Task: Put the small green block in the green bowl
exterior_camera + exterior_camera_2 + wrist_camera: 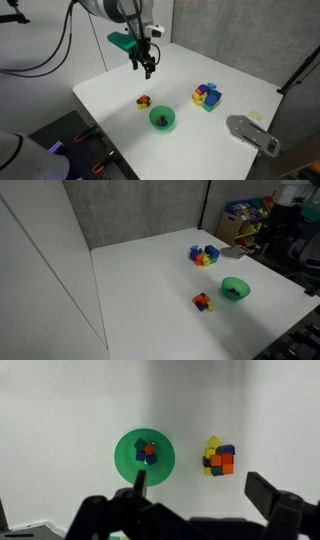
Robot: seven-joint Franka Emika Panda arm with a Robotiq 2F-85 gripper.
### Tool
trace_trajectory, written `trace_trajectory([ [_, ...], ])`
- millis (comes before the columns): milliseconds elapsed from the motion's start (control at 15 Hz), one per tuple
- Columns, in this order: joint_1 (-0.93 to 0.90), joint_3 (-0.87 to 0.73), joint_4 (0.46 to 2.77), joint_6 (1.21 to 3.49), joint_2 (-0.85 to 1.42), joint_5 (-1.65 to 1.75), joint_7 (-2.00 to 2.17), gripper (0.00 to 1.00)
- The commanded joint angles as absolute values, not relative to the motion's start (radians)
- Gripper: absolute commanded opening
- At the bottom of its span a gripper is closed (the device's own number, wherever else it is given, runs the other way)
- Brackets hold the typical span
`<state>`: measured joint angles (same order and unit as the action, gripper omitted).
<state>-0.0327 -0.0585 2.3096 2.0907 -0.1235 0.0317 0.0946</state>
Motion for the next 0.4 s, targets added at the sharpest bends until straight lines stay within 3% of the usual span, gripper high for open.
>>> trace_trajectory([
  [0, -0.012, -0.03, 2.327, 2.047, -0.195, 0.045, 0.128, 1.0],
  [333, -0.013, -0.027, 2.31, 2.054, -0.171, 0.028, 0.102, 1.0],
])
